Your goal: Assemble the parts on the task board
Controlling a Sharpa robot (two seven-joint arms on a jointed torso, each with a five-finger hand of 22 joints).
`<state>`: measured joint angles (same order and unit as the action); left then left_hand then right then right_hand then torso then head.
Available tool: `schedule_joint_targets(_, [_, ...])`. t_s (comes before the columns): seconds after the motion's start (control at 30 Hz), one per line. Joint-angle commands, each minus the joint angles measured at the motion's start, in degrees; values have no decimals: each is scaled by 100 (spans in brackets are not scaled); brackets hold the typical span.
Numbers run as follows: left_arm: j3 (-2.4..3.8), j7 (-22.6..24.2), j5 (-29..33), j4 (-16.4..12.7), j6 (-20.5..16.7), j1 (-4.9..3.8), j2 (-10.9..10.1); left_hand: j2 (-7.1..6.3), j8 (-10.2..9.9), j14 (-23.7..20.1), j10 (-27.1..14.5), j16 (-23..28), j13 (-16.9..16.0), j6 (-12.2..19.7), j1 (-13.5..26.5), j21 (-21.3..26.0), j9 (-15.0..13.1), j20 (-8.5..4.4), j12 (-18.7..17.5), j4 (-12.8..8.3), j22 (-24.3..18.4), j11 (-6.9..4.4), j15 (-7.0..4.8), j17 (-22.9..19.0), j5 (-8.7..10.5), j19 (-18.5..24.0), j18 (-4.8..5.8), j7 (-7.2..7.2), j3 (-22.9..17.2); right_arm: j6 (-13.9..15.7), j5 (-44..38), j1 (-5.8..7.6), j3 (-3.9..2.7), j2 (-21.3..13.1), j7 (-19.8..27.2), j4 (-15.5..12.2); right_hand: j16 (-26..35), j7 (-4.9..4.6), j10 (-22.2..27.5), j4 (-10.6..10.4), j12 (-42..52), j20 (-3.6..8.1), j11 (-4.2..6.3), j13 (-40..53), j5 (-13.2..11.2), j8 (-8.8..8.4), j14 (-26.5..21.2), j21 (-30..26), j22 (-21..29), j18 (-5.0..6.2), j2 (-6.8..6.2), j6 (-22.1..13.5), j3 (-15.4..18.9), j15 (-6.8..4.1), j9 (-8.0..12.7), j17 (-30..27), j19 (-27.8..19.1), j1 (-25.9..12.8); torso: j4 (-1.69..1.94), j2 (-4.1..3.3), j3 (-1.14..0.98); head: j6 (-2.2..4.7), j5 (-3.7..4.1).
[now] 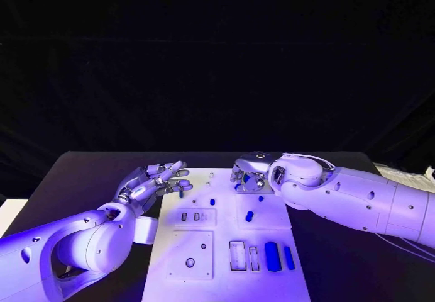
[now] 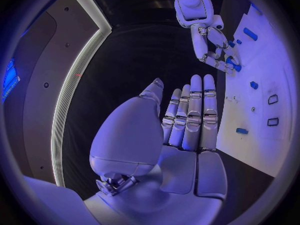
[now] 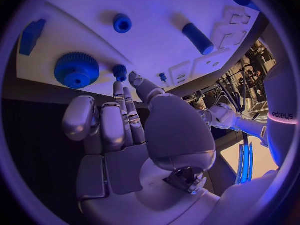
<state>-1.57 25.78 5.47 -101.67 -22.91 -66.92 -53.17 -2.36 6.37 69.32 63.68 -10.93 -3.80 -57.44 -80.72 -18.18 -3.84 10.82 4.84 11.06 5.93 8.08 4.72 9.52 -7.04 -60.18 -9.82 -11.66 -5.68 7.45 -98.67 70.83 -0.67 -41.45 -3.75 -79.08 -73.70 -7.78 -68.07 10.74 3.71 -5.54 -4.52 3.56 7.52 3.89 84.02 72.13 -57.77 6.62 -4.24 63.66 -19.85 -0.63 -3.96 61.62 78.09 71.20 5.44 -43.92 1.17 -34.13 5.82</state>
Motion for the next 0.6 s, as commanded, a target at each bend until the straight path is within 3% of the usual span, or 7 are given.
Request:
schedule_joint_targets(0.03, [5,-24,12,-19,143,-10,-1,1,-29,-22,8,35,6,-9,42,17,9,33,-27,-1,-9,36,37,8,28,-6,-66,-26,35,-90,-235,-5,4,8,-105,24,-41,3,56,-46,-19,8,1,7,-24,-14,238,32,-15,-91,-43,32,-8,31,-10,7,44,32,24,-24,0,-6,10])
schedule_joint_targets(0.4, [5,-59,12,-11,163,-11,-8,2,-38,-21,2,42,6,-4,39,21,10,35,-38,-6,-13,39,39,12,27,-7,-66,-27,39,-58,-369,-5,4,0,-155,24,-74,3,43,-86,-13,2,3,10,-60,-12,232,77,-63,-94,-24,53,-65,32,-12,34,43,69,51,-39,6,-21,40])
schedule_joint_targets(0.6, [5,-67,12,-5,170,-11,-16,2,-38,-21,2,42,6,-4,39,21,10,35,-38,-7,-13,39,39,12,27,-7,-66,-27,39,160,-448,-5,3,-33,-92,-40,-89,5,28,-104,-11,2,5,12,-80,-10,228,108,-102,-97,-54,68,-77,31,-14,44,48,74,63,-49,7,-6,56])
